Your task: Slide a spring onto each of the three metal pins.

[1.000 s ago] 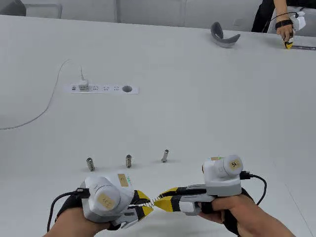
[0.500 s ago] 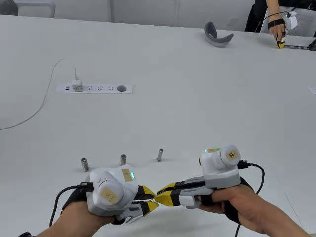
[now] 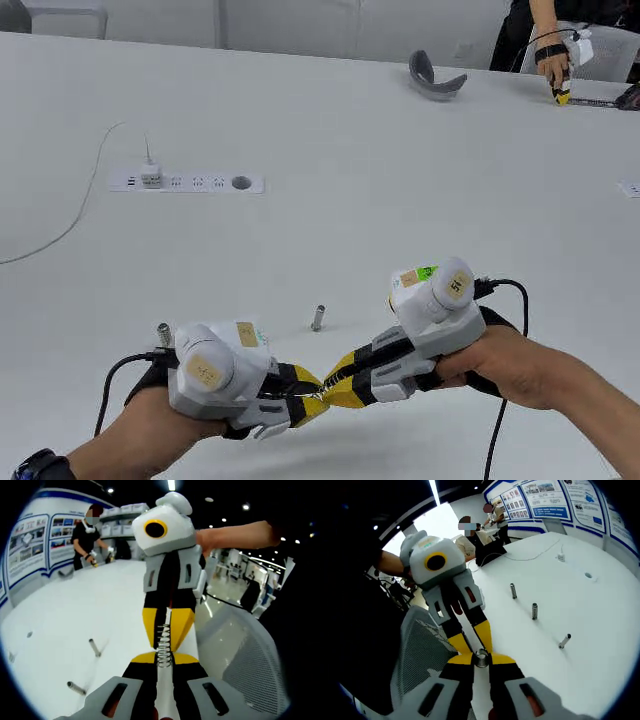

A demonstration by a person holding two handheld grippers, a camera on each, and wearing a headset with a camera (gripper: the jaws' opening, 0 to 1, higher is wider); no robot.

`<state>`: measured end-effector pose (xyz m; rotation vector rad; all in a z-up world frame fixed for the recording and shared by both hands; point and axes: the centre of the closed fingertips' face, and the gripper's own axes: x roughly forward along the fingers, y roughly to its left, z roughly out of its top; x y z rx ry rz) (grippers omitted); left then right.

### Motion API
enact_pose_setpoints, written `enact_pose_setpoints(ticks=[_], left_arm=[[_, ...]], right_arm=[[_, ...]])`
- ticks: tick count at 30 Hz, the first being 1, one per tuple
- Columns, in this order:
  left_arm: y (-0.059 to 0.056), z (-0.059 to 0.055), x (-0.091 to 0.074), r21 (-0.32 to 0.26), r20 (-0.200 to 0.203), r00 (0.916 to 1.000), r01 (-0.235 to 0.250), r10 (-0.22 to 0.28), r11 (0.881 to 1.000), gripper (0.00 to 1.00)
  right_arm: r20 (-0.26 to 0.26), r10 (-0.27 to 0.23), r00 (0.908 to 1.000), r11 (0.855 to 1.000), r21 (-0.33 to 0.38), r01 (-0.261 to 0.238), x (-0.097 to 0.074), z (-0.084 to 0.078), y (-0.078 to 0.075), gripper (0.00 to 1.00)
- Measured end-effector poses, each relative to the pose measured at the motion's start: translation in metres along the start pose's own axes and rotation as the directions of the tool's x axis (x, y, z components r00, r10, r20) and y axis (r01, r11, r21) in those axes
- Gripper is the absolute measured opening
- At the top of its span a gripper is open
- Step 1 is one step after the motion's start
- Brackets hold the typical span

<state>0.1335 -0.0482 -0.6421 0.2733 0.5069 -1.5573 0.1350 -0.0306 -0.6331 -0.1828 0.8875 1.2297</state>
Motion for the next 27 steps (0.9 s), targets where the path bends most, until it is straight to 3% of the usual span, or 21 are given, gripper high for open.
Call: enact_pose_setpoints(ticks=[7,13,17,22,27], left_arm=[[-0.0030,0.0052,0.0007,-0.007,0.026,0.9990,0.037,-0.036,0.999,0.10],[-0.0059,0.0071,-0.0003,-0.032,0.064,0.9967,0.053,-0.051,0.998,0.10],[-0.0078,0.0071,0.0005,-0.062,0.092,0.9944,0.057,-0.051,0.996,0.10],[-0.0101,0.0044,0.0035,-0.059,0.085,0.9951,0.057,-0.052,0.997,0.11],[-0.0080,0.0046,0.0040,-0.077,0.092,0.9947,0.054,-0.047,0.996,0.11]], right_arm=[[-0.089,0.014,0.9959,0.994,-0.106,-0.024,-0.0013,0.0017,0.0034,0.13],[-0.131,0.027,0.9911,0.986,-0.161,-0.048,-0.0023,0.0022,0.0073,0.12],[-0.156,0.027,0.9874,0.981,-0.185,-0.056,-0.0025,0.0007,0.0091,0.12],[-0.182,0.033,0.9827,0.981,-0.181,-0.066,-0.0004,-0.0035,0.0093,0.12],[-0.176,0.018,0.9843,0.981,-0.186,-0.051,-0.0012,-0.0035,0.0070,0.12]])
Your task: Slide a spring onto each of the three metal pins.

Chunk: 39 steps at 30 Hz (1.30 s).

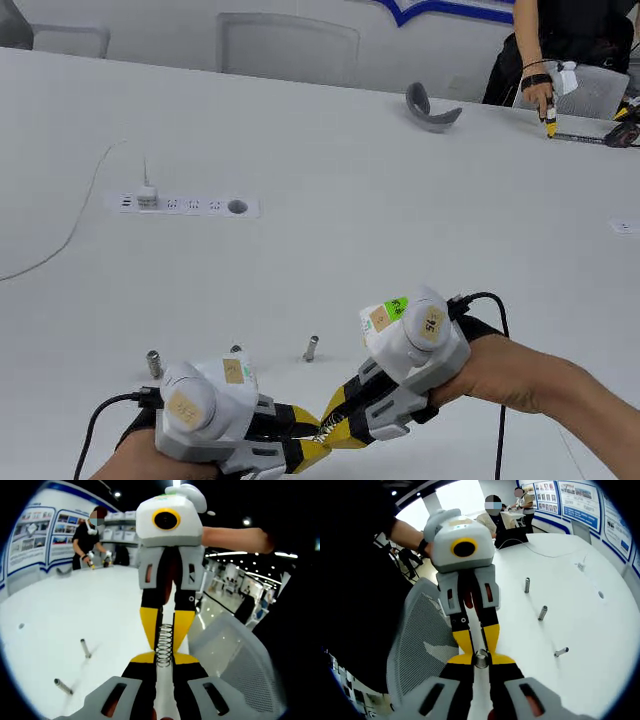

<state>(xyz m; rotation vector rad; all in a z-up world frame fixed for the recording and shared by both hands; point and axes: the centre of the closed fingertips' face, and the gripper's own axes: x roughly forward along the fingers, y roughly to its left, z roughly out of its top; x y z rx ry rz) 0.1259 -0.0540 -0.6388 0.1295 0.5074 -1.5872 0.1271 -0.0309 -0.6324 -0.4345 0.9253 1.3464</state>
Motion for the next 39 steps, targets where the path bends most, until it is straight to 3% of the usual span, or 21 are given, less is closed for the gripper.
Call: enact_pose_setpoints(ticks=[6,17,32,39], left_arm=[[0.004,0.001,0.000,-0.003,-0.002,1.0000,-0.007,0.007,1.000,0.12],[0.012,-0.008,-0.003,-0.024,-0.016,0.9993,-0.035,0.035,0.999,0.16],[0.037,-0.014,-0.024,-0.044,-0.026,0.9884,-0.151,0.150,0.988,0.24],[0.047,-0.015,-0.031,-0.054,-0.023,0.9809,-0.194,0.193,0.979,0.26]], right_arm=[[0.012,-0.033,0.9994,0.999,0.023,0.032,-0.005,-0.006,-0.005,0.12],[0.024,-0.091,0.9955,0.993,0.075,0.089,-0.018,-0.021,-0.011,0.12],[-0.021,-0.169,0.9855,0.978,0.125,0.170,-0.023,-0.053,-0.024,0.12],[-0.029,-0.201,0.9792,0.968,0.145,0.203,-0.029,-0.058,-0.036,0.12]])
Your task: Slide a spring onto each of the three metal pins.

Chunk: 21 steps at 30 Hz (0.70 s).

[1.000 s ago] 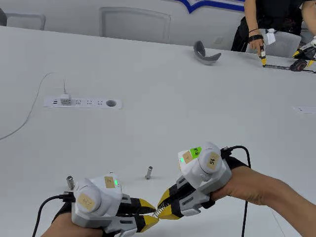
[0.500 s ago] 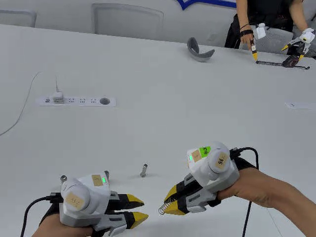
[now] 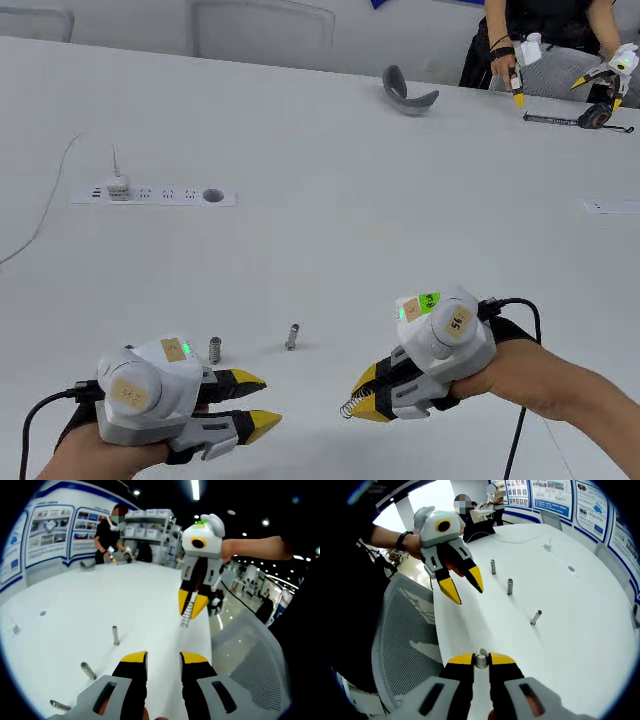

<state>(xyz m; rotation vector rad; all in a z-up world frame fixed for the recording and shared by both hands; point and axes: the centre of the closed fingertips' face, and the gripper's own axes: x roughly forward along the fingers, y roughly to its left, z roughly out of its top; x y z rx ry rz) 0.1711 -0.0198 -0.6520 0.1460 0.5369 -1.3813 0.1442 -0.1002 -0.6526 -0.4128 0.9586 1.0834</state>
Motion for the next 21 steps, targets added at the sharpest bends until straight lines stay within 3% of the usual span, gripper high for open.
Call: enact_pose_setpoints(ticks=[13,21], left_arm=[[0.018,-0.014,-0.008,-0.005,-0.025,0.9963,-0.082,0.082,0.997,0.32],[0.022,-0.022,-0.014,-0.020,-0.036,0.9925,-0.117,0.117,0.993,0.36]], right_arm=[[-0.016,-0.019,0.9997,1.000,0.007,0.020,0.003,0.001,-0.019,0.12],[-0.017,-0.032,0.9994,0.999,0.007,0.032,0.006,0.007,-0.033,0.12]])
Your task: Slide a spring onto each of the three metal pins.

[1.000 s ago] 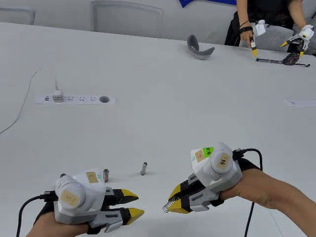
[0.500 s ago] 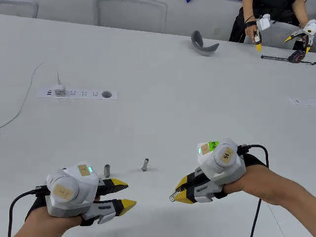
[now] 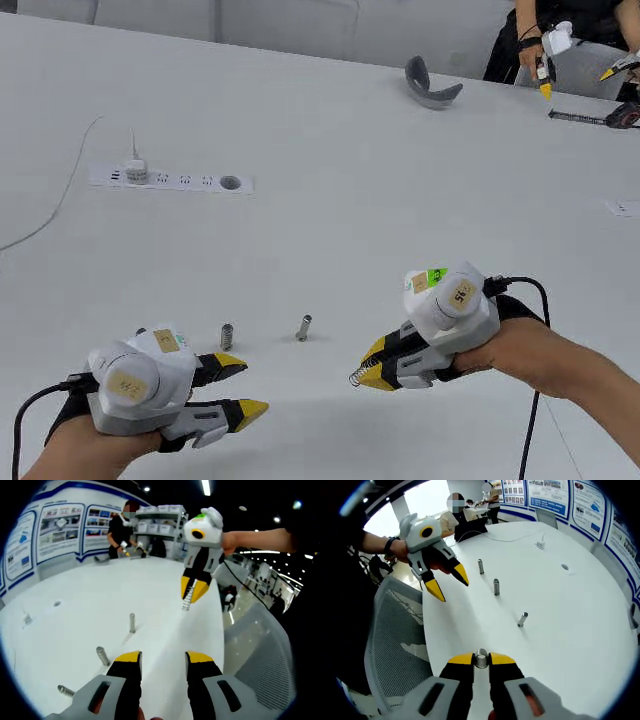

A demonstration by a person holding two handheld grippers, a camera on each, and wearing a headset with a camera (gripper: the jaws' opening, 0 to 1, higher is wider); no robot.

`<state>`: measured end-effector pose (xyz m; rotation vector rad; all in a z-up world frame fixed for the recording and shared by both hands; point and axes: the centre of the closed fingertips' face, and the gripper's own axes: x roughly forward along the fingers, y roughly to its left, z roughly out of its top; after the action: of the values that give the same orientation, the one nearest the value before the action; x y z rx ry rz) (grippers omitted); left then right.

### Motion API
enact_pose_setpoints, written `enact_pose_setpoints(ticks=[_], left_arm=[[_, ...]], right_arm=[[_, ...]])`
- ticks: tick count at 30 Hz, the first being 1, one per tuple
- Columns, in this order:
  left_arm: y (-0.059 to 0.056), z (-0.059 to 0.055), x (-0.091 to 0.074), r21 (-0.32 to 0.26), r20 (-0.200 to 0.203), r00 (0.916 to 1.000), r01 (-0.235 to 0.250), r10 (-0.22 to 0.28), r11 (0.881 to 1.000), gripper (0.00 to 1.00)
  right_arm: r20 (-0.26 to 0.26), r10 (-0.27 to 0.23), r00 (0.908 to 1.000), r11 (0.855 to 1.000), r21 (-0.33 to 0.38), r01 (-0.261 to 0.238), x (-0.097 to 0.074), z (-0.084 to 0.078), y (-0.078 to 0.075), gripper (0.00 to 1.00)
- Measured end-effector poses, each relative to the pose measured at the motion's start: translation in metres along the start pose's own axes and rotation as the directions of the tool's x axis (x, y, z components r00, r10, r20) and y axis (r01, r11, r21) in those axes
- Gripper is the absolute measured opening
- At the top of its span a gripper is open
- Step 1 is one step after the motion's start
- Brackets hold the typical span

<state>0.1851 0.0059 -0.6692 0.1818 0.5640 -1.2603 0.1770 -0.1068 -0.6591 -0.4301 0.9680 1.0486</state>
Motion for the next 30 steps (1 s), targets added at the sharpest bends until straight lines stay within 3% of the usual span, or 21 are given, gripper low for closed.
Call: enact_pose_setpoints(ticks=[9,30], left_arm=[[0.010,-0.005,-0.004,-0.003,-0.013,0.9985,-0.054,0.054,0.999,0.41],[0.025,-0.015,-0.007,-0.013,-0.048,0.9905,-0.130,0.129,0.991,0.54]], right_arm=[[-0.001,-0.013,0.9999,1.000,-0.015,0.013,0.004,0.009,-0.015,0.12],[-0.014,-0.058,0.9982,0.998,-0.035,0.058,0.017,0.026,-0.052,0.12]])
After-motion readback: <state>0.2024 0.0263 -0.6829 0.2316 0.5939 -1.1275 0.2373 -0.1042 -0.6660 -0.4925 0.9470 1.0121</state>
